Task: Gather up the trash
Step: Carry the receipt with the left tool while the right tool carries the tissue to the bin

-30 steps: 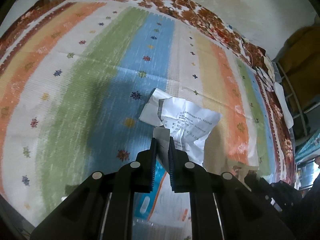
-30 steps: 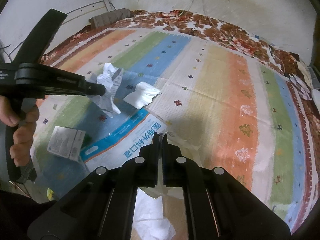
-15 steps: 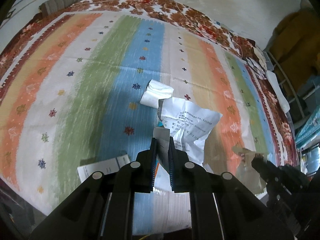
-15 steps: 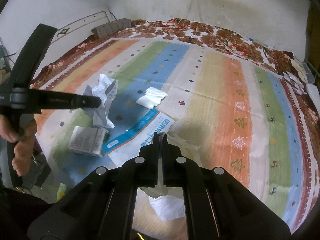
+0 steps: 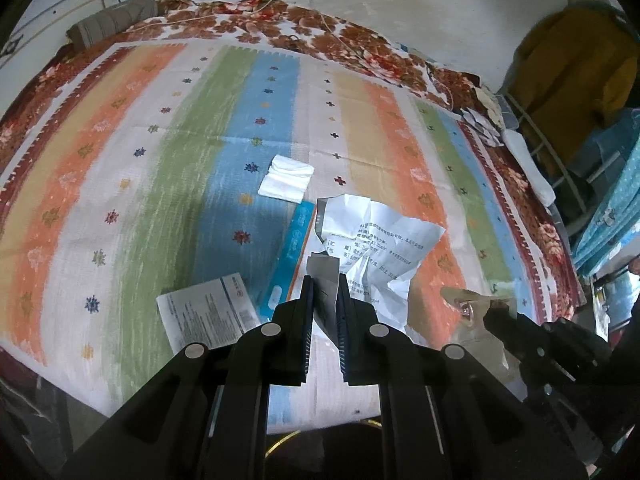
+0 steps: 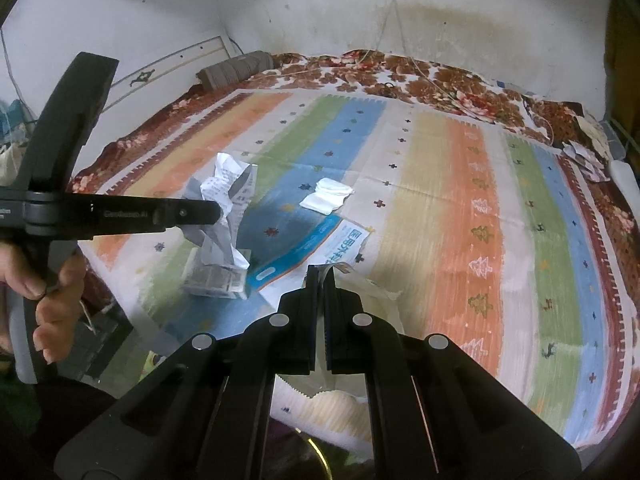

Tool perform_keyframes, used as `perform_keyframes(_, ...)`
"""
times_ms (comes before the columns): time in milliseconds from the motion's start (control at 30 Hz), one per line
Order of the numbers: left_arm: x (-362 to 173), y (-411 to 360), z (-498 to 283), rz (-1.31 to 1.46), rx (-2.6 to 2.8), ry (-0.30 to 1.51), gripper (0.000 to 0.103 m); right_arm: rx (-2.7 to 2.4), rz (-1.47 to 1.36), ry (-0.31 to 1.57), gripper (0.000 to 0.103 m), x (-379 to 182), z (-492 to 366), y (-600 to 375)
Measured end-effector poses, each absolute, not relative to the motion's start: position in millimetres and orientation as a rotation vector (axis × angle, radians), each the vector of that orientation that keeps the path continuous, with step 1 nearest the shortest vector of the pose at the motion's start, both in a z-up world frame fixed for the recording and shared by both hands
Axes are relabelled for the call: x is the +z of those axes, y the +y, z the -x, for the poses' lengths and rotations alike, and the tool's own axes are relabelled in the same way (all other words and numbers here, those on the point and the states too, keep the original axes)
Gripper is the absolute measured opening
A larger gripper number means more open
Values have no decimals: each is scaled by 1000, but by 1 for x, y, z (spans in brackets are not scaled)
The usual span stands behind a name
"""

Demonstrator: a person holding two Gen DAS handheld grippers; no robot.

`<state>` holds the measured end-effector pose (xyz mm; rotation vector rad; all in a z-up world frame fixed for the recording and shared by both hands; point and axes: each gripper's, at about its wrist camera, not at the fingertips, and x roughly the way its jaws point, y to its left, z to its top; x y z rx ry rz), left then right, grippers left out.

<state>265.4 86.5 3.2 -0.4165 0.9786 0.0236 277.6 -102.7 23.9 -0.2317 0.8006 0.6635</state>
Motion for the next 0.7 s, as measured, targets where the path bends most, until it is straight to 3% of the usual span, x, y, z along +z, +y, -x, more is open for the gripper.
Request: perform_keyframes(700, 26, 53, -180, 409, -94, 913, 10, 695, 147, 782, 2, 37, -209, -132)
